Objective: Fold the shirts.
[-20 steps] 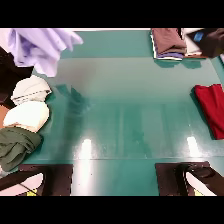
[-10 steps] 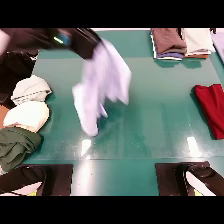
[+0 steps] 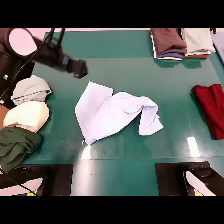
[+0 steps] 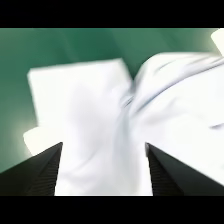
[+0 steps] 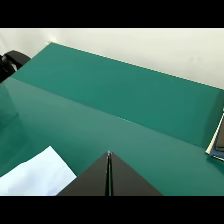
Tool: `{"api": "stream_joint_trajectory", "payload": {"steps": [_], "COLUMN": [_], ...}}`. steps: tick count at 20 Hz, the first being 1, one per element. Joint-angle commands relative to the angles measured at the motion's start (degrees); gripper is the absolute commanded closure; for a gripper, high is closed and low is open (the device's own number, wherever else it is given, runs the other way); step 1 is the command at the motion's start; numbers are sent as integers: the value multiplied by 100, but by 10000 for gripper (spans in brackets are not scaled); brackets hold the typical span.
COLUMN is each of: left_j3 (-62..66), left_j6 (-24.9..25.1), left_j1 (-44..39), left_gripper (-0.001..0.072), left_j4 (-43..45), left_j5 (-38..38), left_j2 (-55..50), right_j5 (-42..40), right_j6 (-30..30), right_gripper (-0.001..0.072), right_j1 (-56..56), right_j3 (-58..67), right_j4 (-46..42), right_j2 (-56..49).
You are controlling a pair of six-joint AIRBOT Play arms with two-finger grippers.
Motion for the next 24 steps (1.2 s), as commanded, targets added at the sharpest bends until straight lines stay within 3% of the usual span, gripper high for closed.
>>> {"api": "stream_joint_trajectory", "payload": {"steps": [1,6,11,14,16,18,19,21,24], "left_j3": [-1314,-3324,-4651,-4802,-4804,-4802,-4752,-4422,-3646], "left_j6": [-153,-181,-162,184,219,221,247,378,455], "left_j1": [898,1233,1231,1231,1231,1231,1233,1233,1233], "left_gripper": [100,100,100,104,338,514,678,683,683], "left_j4": [-308,-662,-2055,-2767,-2872,-2887,-2859,-2754,-2406], "left_j5": [-105,682,1910,2295,2398,2470,2490,2371,2221], "left_j2": [151,284,273,273,273,275,286,352,531], "right_j5": [57,66,61,68,129,415,636,1110,1532], "right_j6": [-2,-2,-2,11,162,173,190,210,249], "right_gripper": [693,692,693,693,693,693,693,693,693], "right_j1": [-7,57,522,634,623,490,367,-39,-1008], "right_j3": [4,4,4,2,-4,-9,-9,-275,-1744], "right_j4": [2,9,4,7,-15,-9,-15,-11,-11], "right_j2": [-7,-227,-551,-728,-767,-765,-765,-651,-173]}}
